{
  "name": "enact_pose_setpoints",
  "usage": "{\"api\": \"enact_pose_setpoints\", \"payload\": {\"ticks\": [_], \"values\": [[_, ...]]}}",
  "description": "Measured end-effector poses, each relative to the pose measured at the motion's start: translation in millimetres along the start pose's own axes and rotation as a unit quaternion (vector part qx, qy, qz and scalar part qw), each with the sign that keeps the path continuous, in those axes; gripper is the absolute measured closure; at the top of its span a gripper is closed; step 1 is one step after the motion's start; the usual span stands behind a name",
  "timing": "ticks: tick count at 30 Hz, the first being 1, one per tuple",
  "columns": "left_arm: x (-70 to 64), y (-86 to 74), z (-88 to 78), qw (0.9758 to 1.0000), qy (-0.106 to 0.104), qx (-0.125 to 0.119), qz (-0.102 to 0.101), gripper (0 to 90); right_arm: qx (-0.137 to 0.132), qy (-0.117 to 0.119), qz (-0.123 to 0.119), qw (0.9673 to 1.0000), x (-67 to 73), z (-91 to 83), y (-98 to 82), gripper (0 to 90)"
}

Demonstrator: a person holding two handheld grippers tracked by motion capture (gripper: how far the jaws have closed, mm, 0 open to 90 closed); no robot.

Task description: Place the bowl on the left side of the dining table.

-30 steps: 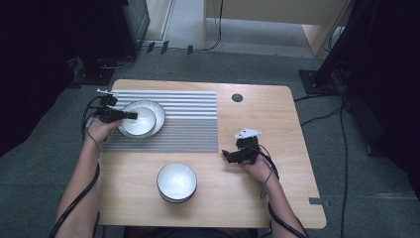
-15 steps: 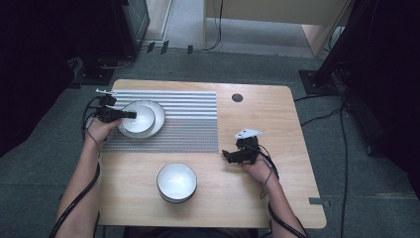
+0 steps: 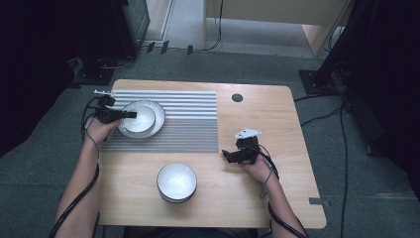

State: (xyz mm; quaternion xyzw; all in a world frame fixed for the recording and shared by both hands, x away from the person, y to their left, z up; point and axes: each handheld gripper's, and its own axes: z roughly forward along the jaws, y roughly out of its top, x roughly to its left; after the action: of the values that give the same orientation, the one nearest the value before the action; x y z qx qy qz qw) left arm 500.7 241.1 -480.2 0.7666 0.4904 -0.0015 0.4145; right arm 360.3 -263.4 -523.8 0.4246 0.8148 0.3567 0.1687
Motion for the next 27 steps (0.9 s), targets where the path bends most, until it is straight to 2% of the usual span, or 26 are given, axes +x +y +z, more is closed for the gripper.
{"api": "enact_pose_setpoints", "payload": {"ticks": [4,8,27], "values": [[-1.3,-0.7,-3.5,1.0,-0.004,-0.005,-0.002,61.8,0.001,0.0,0.0,1.0,0.0,-0.1,0.0,6.4],[-4.1,-1.8,-5.4,1.0,-0.003,-0.004,0.005,56.1,0.0,0.0,0.0,1.0,0.0,-0.1,0.0,6.4],[-13.5,-6.4,-22.0,0.9998,-0.018,-0.004,-0.007,38.5,-0.001,0.003,-0.002,1.0,-0.6,0.4,0.3,6.2]]}}
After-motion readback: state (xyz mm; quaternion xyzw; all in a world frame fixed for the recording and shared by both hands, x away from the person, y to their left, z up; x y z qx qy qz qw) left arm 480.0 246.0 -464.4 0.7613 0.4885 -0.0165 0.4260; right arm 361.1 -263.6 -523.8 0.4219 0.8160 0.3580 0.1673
